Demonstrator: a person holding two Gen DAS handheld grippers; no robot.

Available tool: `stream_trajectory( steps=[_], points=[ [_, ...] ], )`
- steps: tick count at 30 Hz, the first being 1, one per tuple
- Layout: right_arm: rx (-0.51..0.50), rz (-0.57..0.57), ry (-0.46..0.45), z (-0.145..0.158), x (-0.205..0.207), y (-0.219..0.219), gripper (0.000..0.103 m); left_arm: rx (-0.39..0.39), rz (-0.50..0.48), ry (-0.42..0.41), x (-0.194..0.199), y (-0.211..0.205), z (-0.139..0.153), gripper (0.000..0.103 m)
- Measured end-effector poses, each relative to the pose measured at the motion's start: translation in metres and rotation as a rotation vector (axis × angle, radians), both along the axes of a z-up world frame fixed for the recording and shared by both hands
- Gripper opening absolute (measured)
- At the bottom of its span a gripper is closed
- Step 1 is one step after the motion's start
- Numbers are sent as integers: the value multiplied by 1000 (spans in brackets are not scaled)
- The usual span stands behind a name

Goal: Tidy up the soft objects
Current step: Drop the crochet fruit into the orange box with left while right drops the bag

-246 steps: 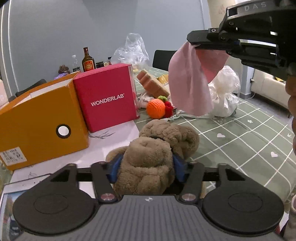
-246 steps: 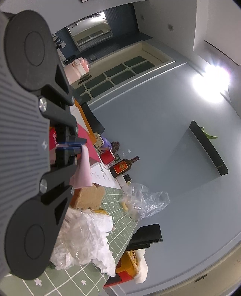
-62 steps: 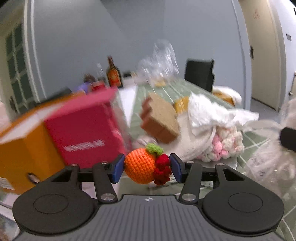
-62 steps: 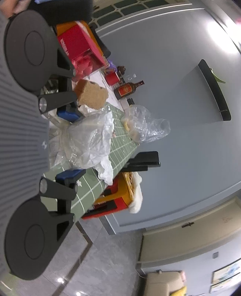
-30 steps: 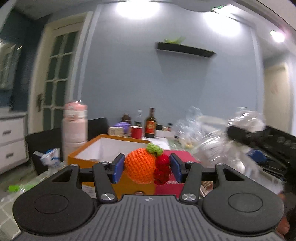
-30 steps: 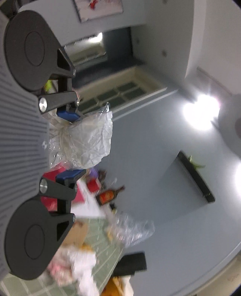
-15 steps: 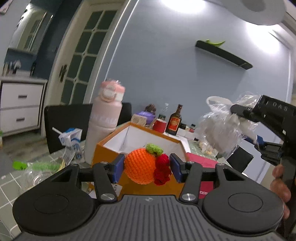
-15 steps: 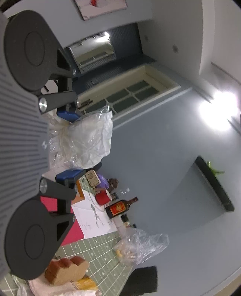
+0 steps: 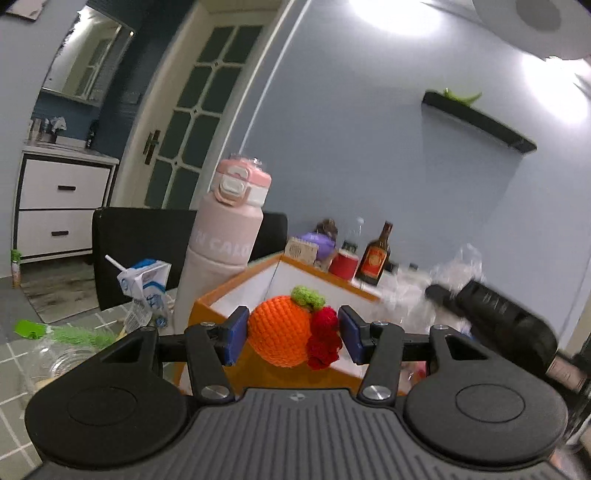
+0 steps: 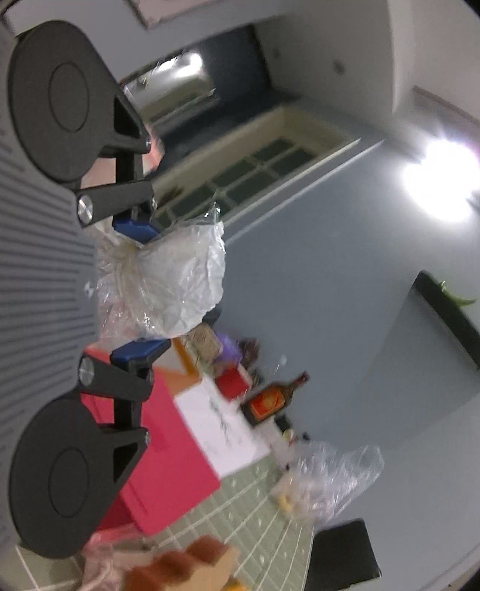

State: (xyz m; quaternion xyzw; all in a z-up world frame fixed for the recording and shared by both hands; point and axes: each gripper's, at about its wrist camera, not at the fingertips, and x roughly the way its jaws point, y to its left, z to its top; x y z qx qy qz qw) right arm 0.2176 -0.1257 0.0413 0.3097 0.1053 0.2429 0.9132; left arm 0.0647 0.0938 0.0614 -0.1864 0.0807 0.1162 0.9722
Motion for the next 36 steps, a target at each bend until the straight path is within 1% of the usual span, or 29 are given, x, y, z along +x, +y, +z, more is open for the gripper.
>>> stream_trajectory(
  steps=[2,4,5,6,7,8,9,10,11,14,17,19,22,27,29,31,33,35,36],
  points=[
    [20,15,-11,0,0,-1,54,-7,8,-11,2,0,-2,61],
    [27,47,-20,0,2,2,60,-17,13,-4,6,1,-3,61],
    [16,55,-12,0,7,5,69,-20,9,5,9,1,-3,61],
    [-10,65,-14,1,11,10,84,-23,0,13,12,0,-3,61],
    [-35,51,3,1,14,14,88,-25,-9,21,15,1,-3,61],
    [-68,14,15,3,13,17,87,-27,-13,32,19,0,-3,61],
    [-85,-8,16,3,11,16,89,-25,-16,43,21,-1,-3,61],
    [-91,-18,13,3,9,16,92,-23,-19,56,24,-2,-3,61],
    [-82,-17,7,4,7,13,98,-22,-22,64,26,-3,-3,61],
    [-19,-12,-36,6,0,-1,100,-7,-26,73,31,-6,-2,61],
    [21,-44,-64,7,-7,-12,100,11,-23,74,38,-9,-1,61],
    [31,-47,-62,5,-12,-16,100,5,-26,74,43,-10,0,61],
    [53,-33,-47,4,-5,-19,100,-1,-34,68,50,-11,1,61],
    [10,-45,-43,5,-6,-13,100,54,13,115,63,-24,0,61],
    [-3,-42,-24,5,-7,-11,100,83,15,132,70,-27,-1,61],
    [-3,-27,-28,5,-9,-9,100,90,19,162,76,-28,-2,61],
    [-16,-26,-37,6,-10,-8,100,77,7,183,82,-27,-5,61],
    [-26,-29,-49,6,-13,-8,100,71,-18,198,85,-27,-7,64],
    [-26,-25,-54,6,-14,-8,100,86,-13,204,85,-28,-8,69]
  ],
)
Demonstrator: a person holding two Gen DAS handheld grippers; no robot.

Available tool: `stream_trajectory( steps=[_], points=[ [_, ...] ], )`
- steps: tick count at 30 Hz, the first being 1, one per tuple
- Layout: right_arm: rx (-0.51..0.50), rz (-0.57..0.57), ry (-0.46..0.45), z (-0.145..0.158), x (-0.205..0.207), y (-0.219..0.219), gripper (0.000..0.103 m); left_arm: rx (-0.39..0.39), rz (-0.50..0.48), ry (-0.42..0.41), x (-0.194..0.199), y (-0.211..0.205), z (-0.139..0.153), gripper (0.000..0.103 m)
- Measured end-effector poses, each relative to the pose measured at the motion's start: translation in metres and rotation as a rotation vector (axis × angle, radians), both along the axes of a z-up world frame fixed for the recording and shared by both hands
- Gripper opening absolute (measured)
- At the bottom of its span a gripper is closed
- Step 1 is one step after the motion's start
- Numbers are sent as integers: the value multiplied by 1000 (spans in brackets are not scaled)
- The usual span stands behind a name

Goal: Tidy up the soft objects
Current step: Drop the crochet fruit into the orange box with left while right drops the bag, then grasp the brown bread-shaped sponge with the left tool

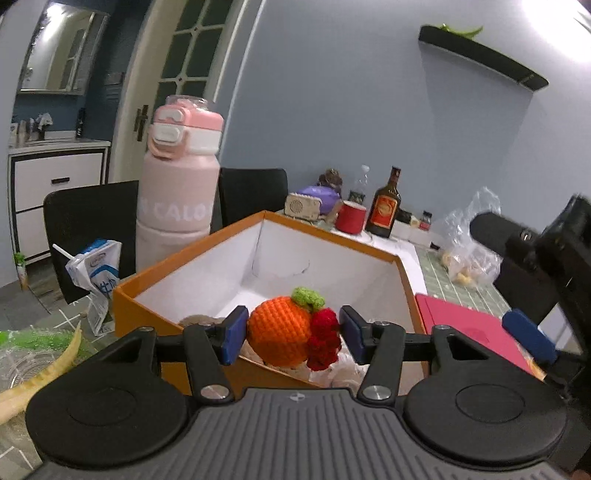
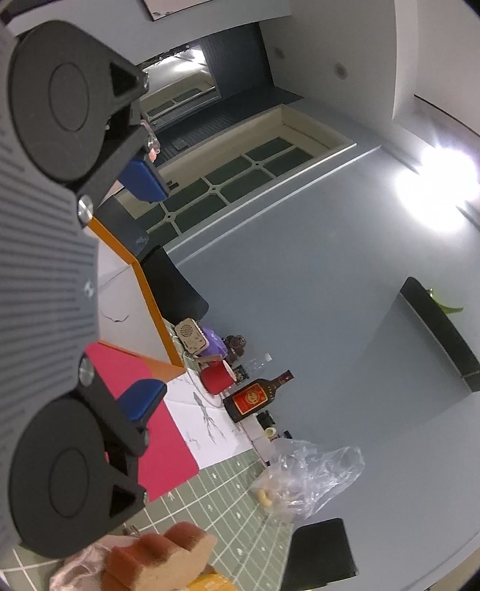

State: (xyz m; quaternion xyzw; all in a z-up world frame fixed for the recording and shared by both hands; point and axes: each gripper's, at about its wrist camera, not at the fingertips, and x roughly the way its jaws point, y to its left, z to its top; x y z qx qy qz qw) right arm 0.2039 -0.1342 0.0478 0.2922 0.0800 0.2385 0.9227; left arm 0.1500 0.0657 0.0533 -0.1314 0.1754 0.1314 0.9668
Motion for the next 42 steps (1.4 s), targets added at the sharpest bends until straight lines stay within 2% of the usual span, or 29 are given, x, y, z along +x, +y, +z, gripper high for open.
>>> stream_trajectory(
  steps=[1,2,3,4,11,14,21,25,28,30,34,37,42],
  points=[
    [2,10,-4,0,-1,-1,100,18,1,0,-1,-2,0,71],
    [7,27,-9,0,-1,-1,100,35,5,-1,-2,-4,0,80],
    [12,38,-11,0,0,-1,100,48,9,-5,-3,-6,0,95],
    [14,41,-14,0,-1,-2,100,58,14,-12,-4,-8,1,100],
    [32,29,-17,2,-1,-7,100,58,12,-11,-7,-8,3,100],
    [51,20,-10,1,0,-11,100,90,42,-3,-14,-12,8,100],
    [84,-14,-11,8,-1,-27,100,53,38,-60,-39,-20,25,100],
    [22,-164,-66,19,-14,-42,100,35,-30,-68,-52,-34,34,100],
    [-37,-337,-18,24,-17,-58,100,-13,-68,-95,-65,-44,38,100],
    [-25,-417,0,27,-21,-74,100,-47,-88,-118,-73,-53,41,100],
    [-8,-469,29,31,-34,-113,100,-79,-188,-158,-78,-72,46,100],
    [-39,-468,12,36,-46,-135,100,-40,-277,-176,-75,-86,48,100],
    [-167,-527,-66,42,-58,-164,100,-29,-244,-178,-62,-108,49,100]
  ],
)
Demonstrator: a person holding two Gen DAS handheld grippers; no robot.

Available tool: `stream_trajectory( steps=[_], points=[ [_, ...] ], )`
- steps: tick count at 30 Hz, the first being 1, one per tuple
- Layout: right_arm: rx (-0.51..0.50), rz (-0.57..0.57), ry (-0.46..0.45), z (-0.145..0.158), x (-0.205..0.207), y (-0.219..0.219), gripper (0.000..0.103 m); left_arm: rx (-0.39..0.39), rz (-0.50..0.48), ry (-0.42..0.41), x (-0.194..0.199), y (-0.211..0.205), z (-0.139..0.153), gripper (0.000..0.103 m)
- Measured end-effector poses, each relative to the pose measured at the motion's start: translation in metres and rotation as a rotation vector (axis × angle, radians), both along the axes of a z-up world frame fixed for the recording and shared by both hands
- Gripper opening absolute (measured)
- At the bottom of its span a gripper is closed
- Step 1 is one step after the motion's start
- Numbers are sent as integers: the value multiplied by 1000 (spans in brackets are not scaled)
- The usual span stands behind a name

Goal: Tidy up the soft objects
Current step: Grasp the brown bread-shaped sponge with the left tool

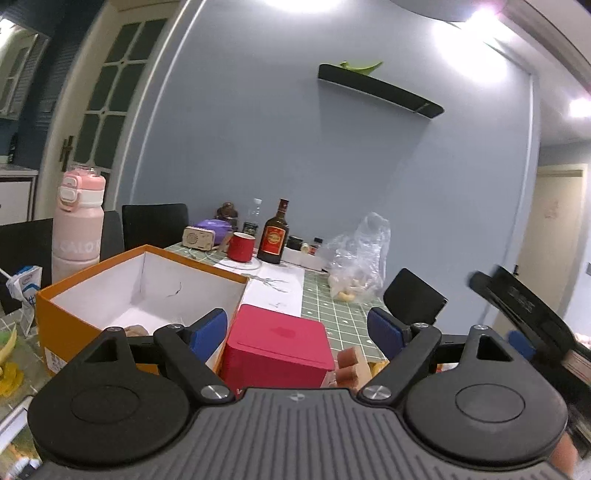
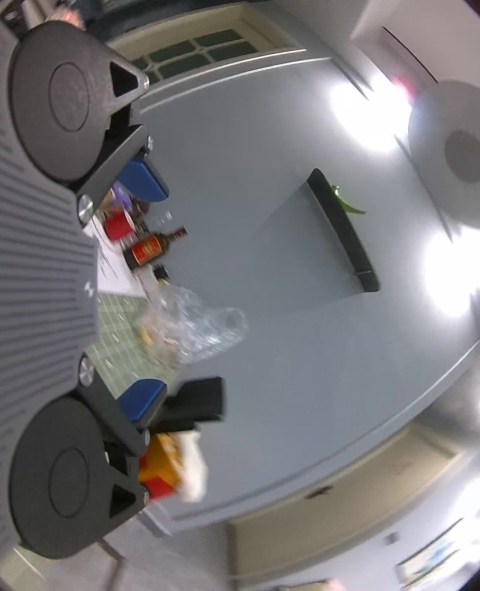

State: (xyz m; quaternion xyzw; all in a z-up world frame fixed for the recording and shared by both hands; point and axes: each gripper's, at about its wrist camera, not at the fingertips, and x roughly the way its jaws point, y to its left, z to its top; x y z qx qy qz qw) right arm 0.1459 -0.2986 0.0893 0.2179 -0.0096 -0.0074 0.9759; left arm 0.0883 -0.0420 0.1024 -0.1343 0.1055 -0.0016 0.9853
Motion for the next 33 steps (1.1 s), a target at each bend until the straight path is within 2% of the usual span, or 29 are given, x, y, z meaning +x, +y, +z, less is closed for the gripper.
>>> stream_trajectory(
  steps=[4,5,6,9,11,14,17,21,25,29,33],
  points=[
    [-42,-37,-78,-30,-2,-24,100,49,-28,2,19,-21,-1,100],
    [-26,-44,-65,-40,0,-30,100,60,-35,3,24,-27,-1,100],
    [-8,-66,10,-43,7,-34,100,71,-48,0,29,-33,-2,100],
    [0,-103,27,-49,10,-41,100,116,-94,-19,44,-56,-8,100],
    [-1,-141,70,-54,14,-45,100,159,-107,-18,54,-69,-17,100],
    [8,-215,138,-62,20,-52,100,171,-73,-4,71,-81,-34,95],
    [52,-251,202,-68,27,-60,100,183,-90,38,83,-89,-51,93],
    [83,-252,224,-72,27,-63,100,298,-130,86,91,-111,-67,93],
    [89,-255,242,-70,30,-61,100,436,-51,115,98,-133,-89,89],
    [107,-242,238,-71,28,-63,100,526,-14,134,106,-148,-107,89],
    [102,-240,266,-75,36,-63,100,538,1,163,118,-154,-119,90]
  ],
)
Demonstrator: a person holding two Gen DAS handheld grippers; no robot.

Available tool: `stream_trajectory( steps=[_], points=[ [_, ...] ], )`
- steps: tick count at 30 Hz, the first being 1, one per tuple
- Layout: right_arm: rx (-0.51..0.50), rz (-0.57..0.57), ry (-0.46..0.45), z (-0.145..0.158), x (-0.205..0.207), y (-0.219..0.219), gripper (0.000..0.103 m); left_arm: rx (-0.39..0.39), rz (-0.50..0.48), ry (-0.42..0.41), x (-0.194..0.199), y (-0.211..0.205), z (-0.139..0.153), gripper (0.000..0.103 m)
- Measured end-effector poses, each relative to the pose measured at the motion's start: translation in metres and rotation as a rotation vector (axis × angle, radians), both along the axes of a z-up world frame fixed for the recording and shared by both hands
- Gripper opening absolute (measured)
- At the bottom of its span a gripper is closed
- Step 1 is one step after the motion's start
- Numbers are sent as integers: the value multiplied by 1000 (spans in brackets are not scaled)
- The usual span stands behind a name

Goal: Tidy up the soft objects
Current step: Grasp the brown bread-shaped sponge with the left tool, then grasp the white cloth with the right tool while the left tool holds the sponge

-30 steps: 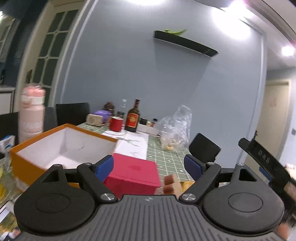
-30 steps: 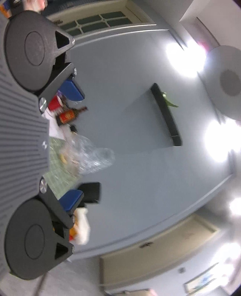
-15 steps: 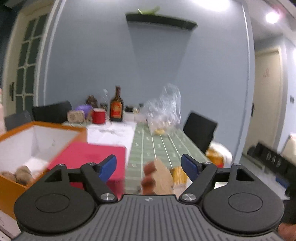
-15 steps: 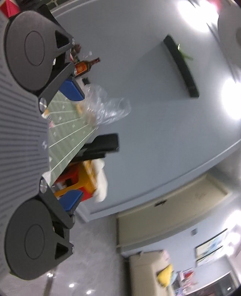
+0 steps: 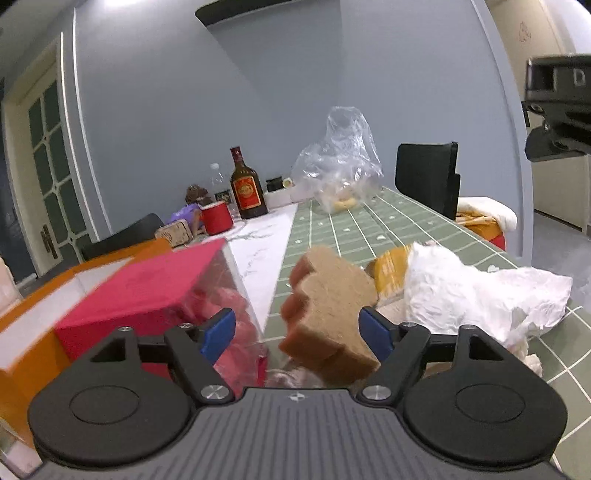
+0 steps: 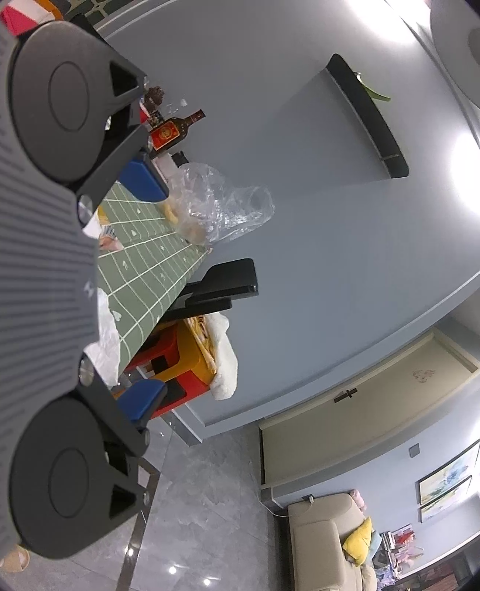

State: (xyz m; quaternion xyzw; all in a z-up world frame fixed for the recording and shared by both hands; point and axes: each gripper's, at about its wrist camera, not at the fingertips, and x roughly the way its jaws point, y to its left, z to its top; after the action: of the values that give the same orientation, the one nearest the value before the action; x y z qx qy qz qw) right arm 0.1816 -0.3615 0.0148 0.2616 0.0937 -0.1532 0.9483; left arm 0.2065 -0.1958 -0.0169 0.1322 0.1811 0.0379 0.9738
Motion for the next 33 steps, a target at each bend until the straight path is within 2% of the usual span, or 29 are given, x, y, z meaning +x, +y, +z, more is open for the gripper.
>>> stream_trajectory(
  steps=[5,7,8,12,14,17,19,22,24,26,28,29,30,32,33],
  points=[
    [34,-1,22,-5,7,-5,100,-26,-40,98,19,0,-11,90],
    [60,9,18,-7,6,-8,100,-62,-37,104,20,5,-11,67],
    [73,15,13,-7,6,-9,100,-79,-39,102,20,8,-10,60],
    [85,23,1,-6,5,-10,100,-110,-33,96,16,14,-8,48],
    [86,51,19,-6,9,-9,100,-134,-13,75,11,19,-6,46],
    [111,181,97,-12,26,-6,100,-207,-4,28,0,31,-2,44],
    [110,246,197,-19,41,0,100,-210,-13,-21,-9,37,1,43],
    [50,244,336,-28,57,10,100,-192,-9,-78,-21,38,4,40],
    [-10,226,378,-31,62,17,100,-179,-1,-82,-24,37,5,40],
    [-45,241,381,-32,66,22,99,-182,12,-70,-22,37,4,40],
    [-68,255,368,-29,67,24,81,-202,1,-48,-20,39,5,40],
    [-74,254,354,-28,67,24,61,-208,4,-43,-19,40,5,40],
    [-75,257,346,-27,67,23,47,-214,2,-38,-18,41,5,40],
    [-77,273,356,-31,65,18,38,-222,2,-30,-17,42,5,40],
    [-74,277,356,-31,65,18,24,-225,2,-28,-16,43,4,40]
  ],
)
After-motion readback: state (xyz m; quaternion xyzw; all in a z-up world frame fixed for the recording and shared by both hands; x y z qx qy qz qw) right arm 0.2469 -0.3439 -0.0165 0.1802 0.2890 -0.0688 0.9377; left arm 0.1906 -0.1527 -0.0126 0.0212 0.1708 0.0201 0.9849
